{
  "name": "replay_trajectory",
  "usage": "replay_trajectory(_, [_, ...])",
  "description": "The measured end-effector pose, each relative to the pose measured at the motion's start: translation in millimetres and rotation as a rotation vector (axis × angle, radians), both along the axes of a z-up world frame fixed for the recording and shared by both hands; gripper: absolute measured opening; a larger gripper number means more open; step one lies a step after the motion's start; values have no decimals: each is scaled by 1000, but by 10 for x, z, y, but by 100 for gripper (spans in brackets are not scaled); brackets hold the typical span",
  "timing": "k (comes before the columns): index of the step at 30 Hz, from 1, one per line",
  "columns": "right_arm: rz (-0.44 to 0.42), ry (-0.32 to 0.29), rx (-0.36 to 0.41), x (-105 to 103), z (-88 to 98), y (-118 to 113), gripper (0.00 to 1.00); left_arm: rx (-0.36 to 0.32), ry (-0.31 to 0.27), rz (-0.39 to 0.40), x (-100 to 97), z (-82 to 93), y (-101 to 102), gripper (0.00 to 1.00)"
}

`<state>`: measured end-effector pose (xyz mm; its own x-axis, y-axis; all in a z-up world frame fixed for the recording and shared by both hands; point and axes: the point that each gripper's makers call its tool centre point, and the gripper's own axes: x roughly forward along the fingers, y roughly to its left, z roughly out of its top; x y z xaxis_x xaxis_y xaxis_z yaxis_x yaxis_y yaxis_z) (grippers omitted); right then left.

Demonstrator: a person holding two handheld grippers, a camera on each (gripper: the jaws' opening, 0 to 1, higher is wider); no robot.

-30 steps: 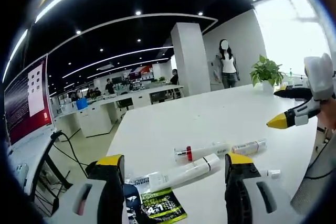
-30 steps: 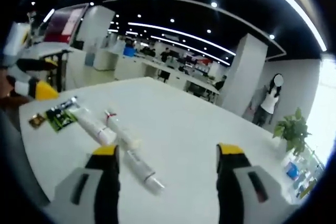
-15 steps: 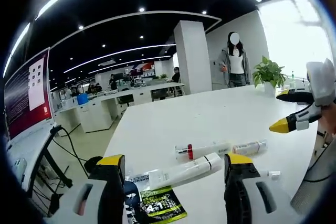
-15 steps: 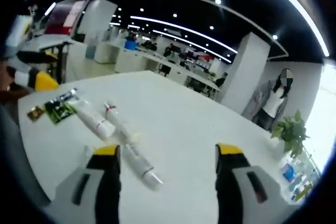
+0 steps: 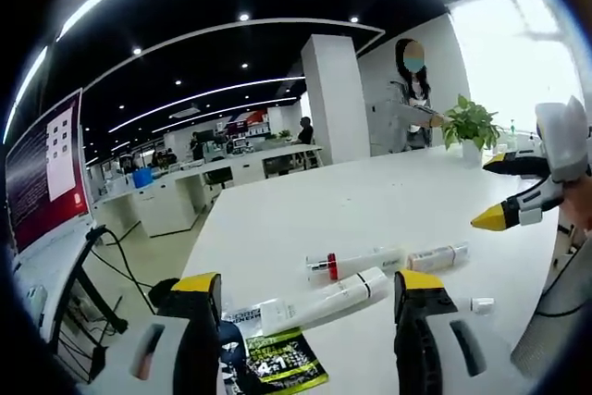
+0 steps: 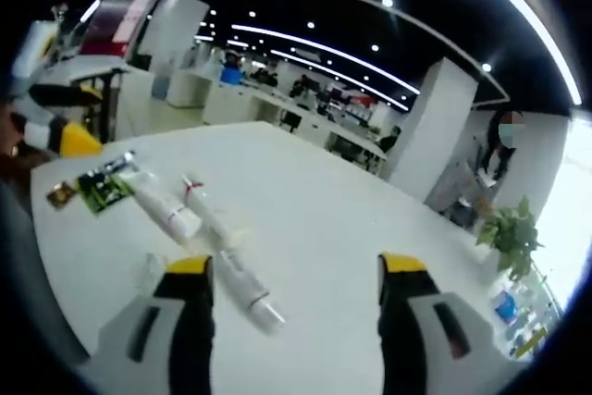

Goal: Arrange the skincare products in the storage area until every visible bottle or jar stands upright without overlapping.

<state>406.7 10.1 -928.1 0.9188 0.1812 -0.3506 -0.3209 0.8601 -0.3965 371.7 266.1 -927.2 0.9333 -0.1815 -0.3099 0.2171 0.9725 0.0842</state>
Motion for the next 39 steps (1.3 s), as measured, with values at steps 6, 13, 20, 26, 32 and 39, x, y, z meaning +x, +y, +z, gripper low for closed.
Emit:
replay_trajectory(6, [-6, 1, -3, 0, 2, -26, 70, -3, 3, -6, -6, -6, -23, 79])
replay_trajectory(13, [-9, 9, -13, 2, -6, -41, 70, 0, 12, -14, -7, -29, -48, 79])
replay_trajectory(20, [-17, 18, -22, 5, -28, -60, 69, 0, 22, -14, -4, -48, -51, 79])
replay_trajectory(26, [-18, 25, -35, 4, -53, -67, 69, -4, 32, 1, 4, -76, -11, 78])
replay_trajectory(32, [-21, 22, -41, 12, -48, -73, 69, 14, 27, 18, 12, -74, 41, 78])
replay_trajectory(39, [-14, 14, -51, 14, -38, -56, 68, 17, 16, 16, 13, -53, 39, 78])
